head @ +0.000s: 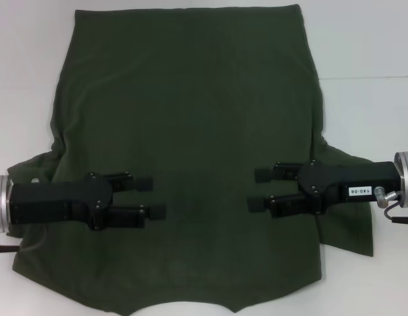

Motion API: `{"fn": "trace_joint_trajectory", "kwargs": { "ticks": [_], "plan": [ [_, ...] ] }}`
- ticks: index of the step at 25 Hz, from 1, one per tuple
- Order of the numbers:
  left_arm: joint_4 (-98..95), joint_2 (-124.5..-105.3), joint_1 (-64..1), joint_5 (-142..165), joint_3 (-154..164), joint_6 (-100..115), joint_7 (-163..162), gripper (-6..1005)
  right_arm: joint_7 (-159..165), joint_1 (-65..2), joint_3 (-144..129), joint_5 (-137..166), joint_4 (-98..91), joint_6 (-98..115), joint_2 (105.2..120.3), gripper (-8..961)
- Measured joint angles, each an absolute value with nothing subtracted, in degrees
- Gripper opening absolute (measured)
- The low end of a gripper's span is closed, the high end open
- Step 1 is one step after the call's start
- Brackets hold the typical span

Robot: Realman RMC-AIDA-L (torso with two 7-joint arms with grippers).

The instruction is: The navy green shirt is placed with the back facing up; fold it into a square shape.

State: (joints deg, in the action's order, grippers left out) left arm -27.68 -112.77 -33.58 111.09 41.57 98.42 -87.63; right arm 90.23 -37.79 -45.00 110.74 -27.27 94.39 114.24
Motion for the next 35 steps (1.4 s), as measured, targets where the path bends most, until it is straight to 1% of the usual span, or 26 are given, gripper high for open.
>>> {"fn": "trace_joint_trajectory", "kwargs": {
  "ticks": [35],
  "plan": [
    [-27.68,-112.67,-33.82,111.09,41.63,97.81,-88.18,875,90.04,-37.79,-44.99,110.74,-27.14,94.37,114.26,942]
  ]
}}
